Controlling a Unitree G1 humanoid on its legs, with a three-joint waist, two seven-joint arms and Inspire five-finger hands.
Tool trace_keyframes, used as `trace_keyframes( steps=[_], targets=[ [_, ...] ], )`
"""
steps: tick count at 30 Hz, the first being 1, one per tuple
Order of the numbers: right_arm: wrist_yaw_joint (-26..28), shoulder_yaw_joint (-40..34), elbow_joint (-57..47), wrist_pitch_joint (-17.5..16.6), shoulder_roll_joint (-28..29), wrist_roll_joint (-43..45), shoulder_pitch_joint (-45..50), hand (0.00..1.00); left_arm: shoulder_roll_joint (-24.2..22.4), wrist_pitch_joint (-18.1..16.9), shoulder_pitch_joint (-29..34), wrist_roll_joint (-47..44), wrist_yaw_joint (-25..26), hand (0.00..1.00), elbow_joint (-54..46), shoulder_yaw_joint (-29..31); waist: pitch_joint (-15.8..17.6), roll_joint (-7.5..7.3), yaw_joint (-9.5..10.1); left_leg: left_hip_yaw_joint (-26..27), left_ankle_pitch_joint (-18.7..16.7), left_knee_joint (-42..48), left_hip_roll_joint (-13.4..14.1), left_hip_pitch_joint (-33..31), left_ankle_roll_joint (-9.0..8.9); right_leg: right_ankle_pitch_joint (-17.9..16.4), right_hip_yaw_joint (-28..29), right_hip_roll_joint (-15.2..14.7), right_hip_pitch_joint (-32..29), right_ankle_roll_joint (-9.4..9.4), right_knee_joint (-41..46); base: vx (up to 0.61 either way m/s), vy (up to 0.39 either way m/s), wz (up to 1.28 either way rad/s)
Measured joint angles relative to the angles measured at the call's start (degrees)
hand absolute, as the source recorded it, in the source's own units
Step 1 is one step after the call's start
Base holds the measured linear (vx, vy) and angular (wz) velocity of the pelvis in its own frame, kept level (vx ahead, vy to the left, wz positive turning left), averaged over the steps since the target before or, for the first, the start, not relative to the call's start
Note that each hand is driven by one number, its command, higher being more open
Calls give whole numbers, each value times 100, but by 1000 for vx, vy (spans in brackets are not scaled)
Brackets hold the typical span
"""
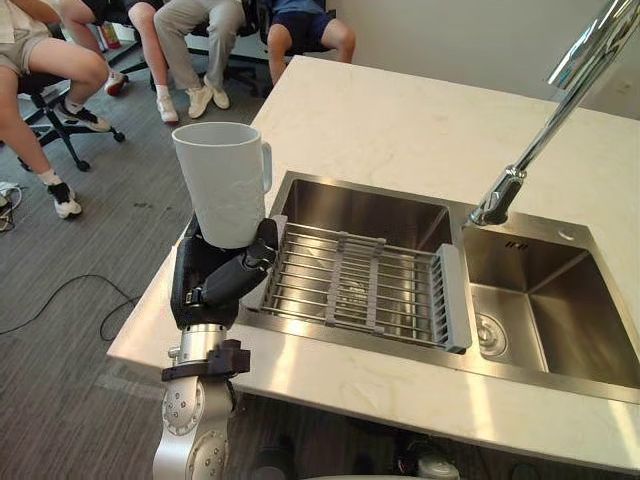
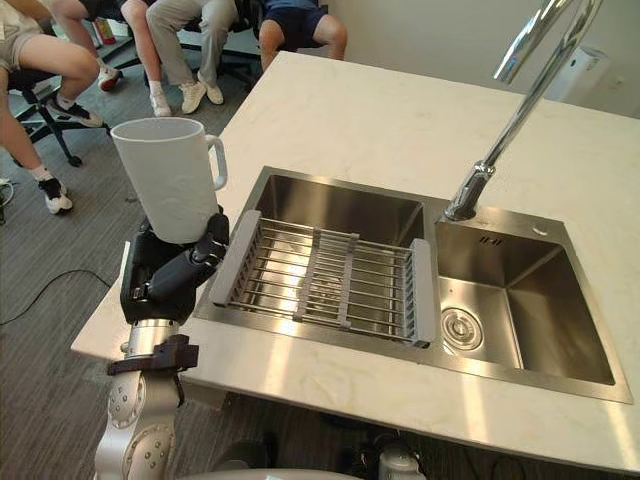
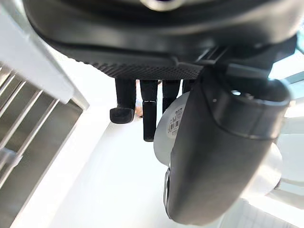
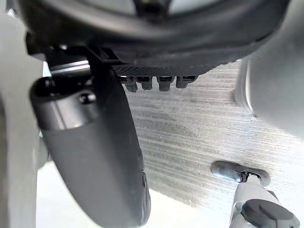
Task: Walk over to the sink, pick up the cup, carry it to the dishwasher, place the cup inside the dishwasher, then close the dishwasher door
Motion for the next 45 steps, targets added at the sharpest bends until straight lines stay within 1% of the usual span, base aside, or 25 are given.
trace_keyframes(
  steps=[2, 3, 4, 7, 8, 9, 10, 12, 13, 14, 16, 18, 19, 20, 22, 25, 27, 35, 37, 40, 41, 42, 43, 44, 45],
  targets=[
    [-4, 35, -213, -2, 36, 1, -25, 100, -31, -20, 11, 0, 41, 0, -101, -17, -63, -102, 110, -154, 128, 53, -117, -282, -73, -263, 197, -30, 192, 48, -210, -94, -145, 50],
    [-6, 53, -273, -11, 33, 11, -138, 100, -87, -45, 18, 0, 106, 0, -151, -46, -56, -97, 204, -247, 228, 118, -173, -534, -169, -496, 160, -20, 363, -103, -806, -152, -178, 30],
    [-8, 68, -286, -22, 28, 13, -190, 100, -121, -49, 17, 0, 126, 0, -152, -87, -48, -78, 243, -294, 282, 118, -186, -616, -213, -567, 130, -3, 420, -139, -982, -214, -238, 45],
    [-80, 163, -529, -48, -63, 69, -368, 100, -311, -82, -16, 8, 156, 0, -164, -774, 81, 165, 245, -818, 627, 255, -55, -1179, -537, -786, -250, 368, 470, -334, -1586, -283, -245, 72],
    [-92, 195, -541, -69, -105, 91, -422, 100, -323, -80, -19, 6, 156, 0, -163, -903, 106, 235, 232, -881, 818, 107, 7, -1238, -584, -739, -364, 474, 403, -425, -1587, -315, -199, 97],
    [-129, 167, -549, -80, -112, 96, -521, 100, -303, -58, -55, 6, 129, 0, -161, -1139, 125, 247, 147, -763, 1248, -472, 117, -1221, -473, -651, -712, 486, 283, -579, -1644, -251, -128, 108],
    [-176, 126, -576, -64, -134, 98, -501, 100, -280, -19, -85, 10, 89, 0, -162, -1249, 134, 241, 50, -374, 1159, -293, 134, -1286, -367, -611, -953, 465, 201, -646, -1620, -278, -154, 122],
    [-267, 59, -751, -46, -214, 101, -364, 100, -270, -10, -183, 3, 61, 0, -164, -1279, 166, 181, -31, 244, 694, 271, 102, -1274, -174, -584, -1263, 328, 102, -691, -1503, -198, -132, 111],
    [-291, 50, -977, -38, -310, 98, -163, 100, -271, -11, -342, -6, 53, 0, -165, -1234, 177, 159, -110, 768, 225, 854, 140, -1158, -62, -582, -1604, 155, 66, -694, -1416, -178, -83, 138],
    [-300, 39, -1138, -27, -352, 98, -30, 100, -314, -20, -483, -12, 52, 0, -179, -1198, 169, 168, -151, 1084, -39, 1094, 255, -962, -43, -581, -1856, 49, 69, -691, -1380, -206, -35, 139],
    [-296, 24, -1198, -27, -342, 99, 0, 100, -345, -78, -613, -21, 47, 0, -199, -1195, 153, 180, -168, 1356, -244, 1007, 405, -658, -38, -565, -2072, -20, 66, -664, -1391, -165, 45, 84],
    [-289, -31, -1096, -34, -272, 104, -5, 100, -291, -111, -709, -96, -9, 0, -171, -1323, -14, 202, -247, 1612, -419, 590, 529, -213, -144, -503, -2419, -134, 50, -548, -1460, -126, 127, 81],
    [-280, -65, -1048, -34, -252, 104, -1, 100, -275, -117, -710, -113, -19, 0, -154, -1364, -76, 238, -254, 1649, -391, 307, 520, -44, -198, -477, -2476, -139, 52, -499, -1500, -72, 155, 61],
    [-278, -174, -880, -37, -193, 105, -65, 100, -192, -144, -738, -111, -56, 0, -72, -1428, -118, 207, -251, 1652, -61, -314, 381, 193, -393, -394, -2518, -225, 66, -396, -1569, -34, 170, 31],
    [-252, -220, -721, -38, -42, 103, -59, 100, -128, -160, -756, -110, -56, 0, 179, -1415, -204, 203, -238, 1634, 178, -774, 207, 370, -304, -139, -2531, -253, 201, -273, -1912, -9, 197, 17],
    [-209, -218, -529, -34, 40, 98, -65, 100, -127, -129, -756, -109, -52, 0, 468, -1399, -215, 203, -246, 1576, 197, -791, 83, 401, -277, 89, -2593, -270, 406, -167, -2256, 24, 157, 17],
    [-216, -219, -388, -33, 31, 88, -117, 100, -114, -73, -746, -105, -53, 0, 514, -1358, -216, 202, -260, 1494, 211, -792, 33, 415, -257, 249, -2608, -263, 557, -178, -2488, 7, 112, 22],
    [-217, 61, -232, -28, -110, -19, -304, 100, -111, -66, -350, -97, -53, 0, 391, -1156, -264, 223, -207, 1455, 283, -885, 63, 499, -197, 306, -2580, -182, 628, -202, -2538, -35, -8, 0],
    [-224, 62, -212, 10, -139, -33, -323, 100, -137, -39, -176, -45, -58, 0, 210, -1083, -260, 228, -191, 1399, 245, -882, 33, 549, -180, 174, -2654, -315, 524, -302, -2099, -34, 39, 15],
    [51, 86, -579, 118, -512, -125, -172, 100, -128, -16, -142, 71, -125, 0, 57, -834, -216, 254, -265, 1188, 99, -779, -33, 614, -37, -53, -2589, -686, 119, -545, -681, -31, 75, 45],
    [504, -58, -1252, -2, -946, -147, 162, 100, -82, -31, -122, 314, -129, 0, -66, -438, -154, 225, -361, 933, -9, -595, -174, 650, 111, -5, -2155, -1026, -250, -661, 513, -25, 94, 80],
    [578, -165, -1387, -79, -1038, -148, 226, 100, -60, -45, -109, 377, -123, 0, -115, -298, -119, 209, -438, 841, -37, -539, -205, 667, 149, 29, -1932, -1060, -396, -709, 780, 17, 87, 101],
    [587, -499, -1511, -320, -1073, -138, 408, 100, -41, -132, -67, 443, -126, 0, -194, -51, -82, 253, -533, 634, -124, -402, -203, 624, 226, -168, -1535, -942, -521, -646, 905, 71, 36, 66],
    [598, -655, -1514, -379, -1072, -141, 445, 100, -33, -210, -68, 464, -110, 0, -202, 20, -80, 249, -543, 533, -146, -347, -184, 585, 225, -308, -1334, -803, -585, -620, 827, 78, 7, 100],
    [601, -973, -1470, -419, -1064, -131, 530, 100, -19, -393, -114, 463, -98, 0, -202, 51, -51, 267, -570, 196, -177, -176, -121, 402, 210, -513, -831, -417, -779, -522, 389, 58, -27, 95]
  ],
)
